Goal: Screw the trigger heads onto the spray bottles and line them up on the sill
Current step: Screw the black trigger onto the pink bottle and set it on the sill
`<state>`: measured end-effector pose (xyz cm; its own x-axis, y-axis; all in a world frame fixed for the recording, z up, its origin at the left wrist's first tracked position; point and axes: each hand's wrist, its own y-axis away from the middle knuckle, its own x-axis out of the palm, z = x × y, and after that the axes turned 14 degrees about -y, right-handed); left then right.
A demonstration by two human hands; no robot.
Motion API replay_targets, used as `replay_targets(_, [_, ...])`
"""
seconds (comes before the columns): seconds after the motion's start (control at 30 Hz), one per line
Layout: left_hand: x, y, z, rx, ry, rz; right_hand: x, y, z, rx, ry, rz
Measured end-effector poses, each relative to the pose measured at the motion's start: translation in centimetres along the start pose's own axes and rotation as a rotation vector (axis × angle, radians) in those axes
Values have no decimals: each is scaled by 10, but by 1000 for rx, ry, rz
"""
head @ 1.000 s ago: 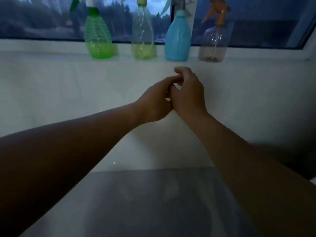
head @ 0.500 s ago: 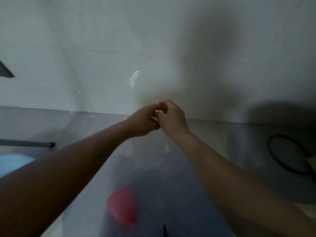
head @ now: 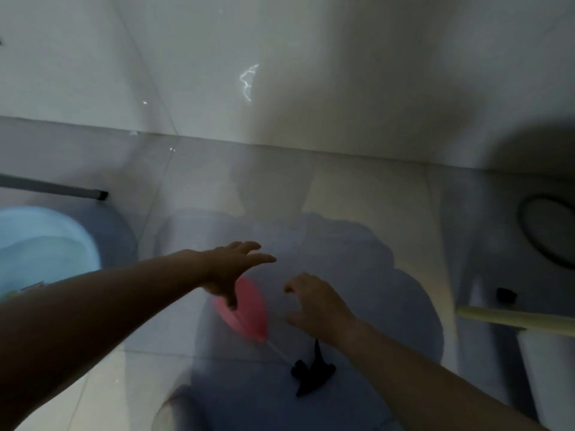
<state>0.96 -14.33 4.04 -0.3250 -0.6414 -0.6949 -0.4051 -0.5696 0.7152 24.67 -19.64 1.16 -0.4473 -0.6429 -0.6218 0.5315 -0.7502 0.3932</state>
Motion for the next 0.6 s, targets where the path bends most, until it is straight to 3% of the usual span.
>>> replay_targets(0.13, [27,-5,-5,46,-177,-52,30,25,-22,-227,308,223])
replay_targets(0.3, [44,-9,-4,87,-315,-38,43,36,-49,-274,515,380])
replay_targets(0.4, [54,-11,-2,84,-275,-44,44,35,-59,-238,532,366])
replay_targets(0.6, [63,-15,3,29,-84,-90,40,23,-71,-80,464,159])
